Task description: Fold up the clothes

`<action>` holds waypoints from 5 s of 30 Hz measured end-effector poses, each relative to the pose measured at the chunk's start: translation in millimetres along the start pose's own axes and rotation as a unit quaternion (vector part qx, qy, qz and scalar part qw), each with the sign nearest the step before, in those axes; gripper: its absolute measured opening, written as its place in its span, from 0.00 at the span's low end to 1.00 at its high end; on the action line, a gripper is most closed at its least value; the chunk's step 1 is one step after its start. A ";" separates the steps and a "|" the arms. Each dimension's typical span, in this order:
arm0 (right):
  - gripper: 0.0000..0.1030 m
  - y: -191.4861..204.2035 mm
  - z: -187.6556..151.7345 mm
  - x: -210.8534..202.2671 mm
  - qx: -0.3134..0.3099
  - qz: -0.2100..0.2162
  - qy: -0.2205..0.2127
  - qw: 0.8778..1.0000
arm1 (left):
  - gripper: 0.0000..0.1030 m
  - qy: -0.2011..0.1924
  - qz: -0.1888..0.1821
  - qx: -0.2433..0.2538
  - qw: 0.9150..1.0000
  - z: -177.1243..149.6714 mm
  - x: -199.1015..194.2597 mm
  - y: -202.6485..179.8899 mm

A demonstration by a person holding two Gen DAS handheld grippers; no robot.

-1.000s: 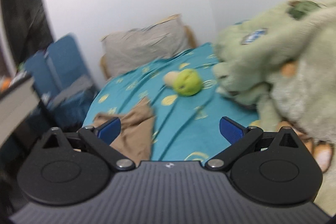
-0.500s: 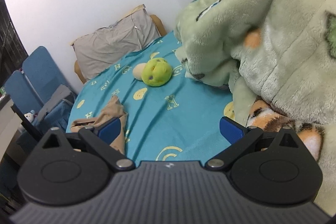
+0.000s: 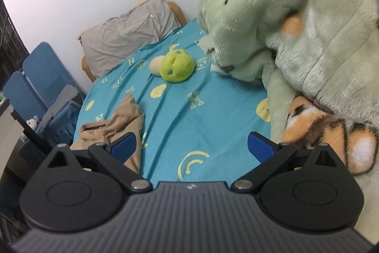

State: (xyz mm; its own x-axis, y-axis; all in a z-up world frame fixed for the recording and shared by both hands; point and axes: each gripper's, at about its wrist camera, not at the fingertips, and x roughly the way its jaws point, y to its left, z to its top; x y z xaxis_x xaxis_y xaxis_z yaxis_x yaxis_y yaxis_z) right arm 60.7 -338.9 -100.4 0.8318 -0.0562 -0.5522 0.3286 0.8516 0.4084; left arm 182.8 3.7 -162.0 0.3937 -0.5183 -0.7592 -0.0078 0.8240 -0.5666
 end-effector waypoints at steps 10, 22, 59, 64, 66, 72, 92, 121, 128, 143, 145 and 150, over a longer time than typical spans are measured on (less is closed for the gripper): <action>0.99 9.6 -4.3 3.2 -0.020 0.003 0.017 1.000 | 0.59 -0.040 0.033 0.119 0.991 -22.3 -36.3 -39.5; 0.99 -1.5 -2.6 2.5 0.012 0.011 0.021 1.000 | 0.60 -0.015 0.034 0.371 0.928 -78.5 43.5 -126.8; 0.98 147.3 37.8 218.2 -0.195 0.179 0.075 0.961 | 0.72 -0.110 0.128 0.332 0.928 199.3 6.2 23.7; 0.98 146.9 32.0 312.3 -0.144 0.176 0.076 0.971 | 0.79 -0.173 0.147 0.380 0.897 274.1 65.1 31.4; 0.98 144.0 29.9 334.9 -0.123 0.186 0.073 0.972 | 0.79 -0.177 0.151 0.371 0.899 300.6 86.6 35.7; 0.64 156.3 18.4 377.4 -0.133 0.203 0.103 0.965 | 0.79 -0.159 0.067 0.287 0.942 362.4 126.6 45.3; 0.14 214.0 123.0 396.7 -0.182 0.095 -0.013 0.979 | 0.07 -0.263 0.187 0.255 0.911 431.8 142.1 -48.7; 0.89 169.6 51.8 146.0 -0.173 0.117 -0.004 0.978 | 0.86 -0.196 0.128 0.261 0.936 170.4 -13.3 -79.0; 0.89 121.7 4.8 33.6 -0.144 0.104 0.030 0.984 | 0.86 -0.142 0.059 0.174 0.973 41.2 -39.0 -61.4; 0.89 93.3 -26.5 40.7 -0.107 0.074 0.074 0.989 | 0.52 -0.046 0.051 0.182 0.981 -10.3 9.0 -24.8; 0.89 92.9 -28.3 46.9 -0.104 0.071 0.082 0.989 | 0.32 -0.053 0.074 0.213 0.973 -13.9 9.9 -29.2; 0.89 89.4 -29.4 54.7 -0.089 0.061 0.087 0.990 | 0.05 -0.084 0.068 0.244 0.964 -19.0 -7.3 -38.2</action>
State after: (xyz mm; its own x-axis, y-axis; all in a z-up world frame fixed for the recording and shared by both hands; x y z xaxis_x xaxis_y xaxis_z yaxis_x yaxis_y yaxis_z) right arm 122.4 -250.5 -115.5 0.7659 0.1309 -0.6295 0.1333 0.9254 0.3547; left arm 162.7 -28.3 -140.9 0.5632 -0.3864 -0.7304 0.3466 0.9129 -0.2157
